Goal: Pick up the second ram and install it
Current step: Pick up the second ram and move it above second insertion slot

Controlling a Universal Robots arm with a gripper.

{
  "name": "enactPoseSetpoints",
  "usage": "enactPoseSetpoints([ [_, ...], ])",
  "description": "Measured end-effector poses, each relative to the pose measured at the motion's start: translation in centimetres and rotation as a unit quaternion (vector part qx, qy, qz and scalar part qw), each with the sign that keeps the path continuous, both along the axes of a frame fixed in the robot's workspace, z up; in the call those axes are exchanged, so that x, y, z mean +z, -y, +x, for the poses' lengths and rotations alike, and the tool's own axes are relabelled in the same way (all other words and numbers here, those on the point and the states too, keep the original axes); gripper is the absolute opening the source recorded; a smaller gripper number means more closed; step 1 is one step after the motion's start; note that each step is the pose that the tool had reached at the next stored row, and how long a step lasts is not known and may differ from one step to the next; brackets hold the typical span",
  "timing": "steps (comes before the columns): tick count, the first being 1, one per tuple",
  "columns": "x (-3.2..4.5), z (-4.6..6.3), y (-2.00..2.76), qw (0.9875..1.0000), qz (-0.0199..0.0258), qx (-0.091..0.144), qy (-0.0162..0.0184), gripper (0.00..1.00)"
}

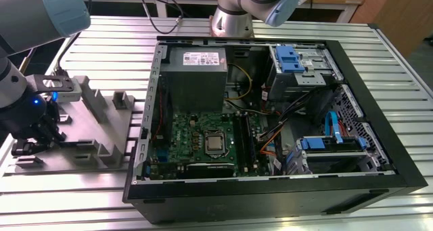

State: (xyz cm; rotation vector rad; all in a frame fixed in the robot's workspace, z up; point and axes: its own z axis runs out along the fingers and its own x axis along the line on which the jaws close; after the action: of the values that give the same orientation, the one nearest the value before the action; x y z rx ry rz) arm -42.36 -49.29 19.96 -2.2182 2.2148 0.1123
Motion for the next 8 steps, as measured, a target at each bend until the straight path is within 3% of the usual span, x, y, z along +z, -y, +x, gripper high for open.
enactPoseSetpoints([
  [7, 0.0, 0.0, -0.01, 1.0, 0.0, 0.0, 0.0, 0.2],
  [8, 0.0, 0.0, -0.01, 1.0, 0.0, 0.0, 0.0, 0.13],
])
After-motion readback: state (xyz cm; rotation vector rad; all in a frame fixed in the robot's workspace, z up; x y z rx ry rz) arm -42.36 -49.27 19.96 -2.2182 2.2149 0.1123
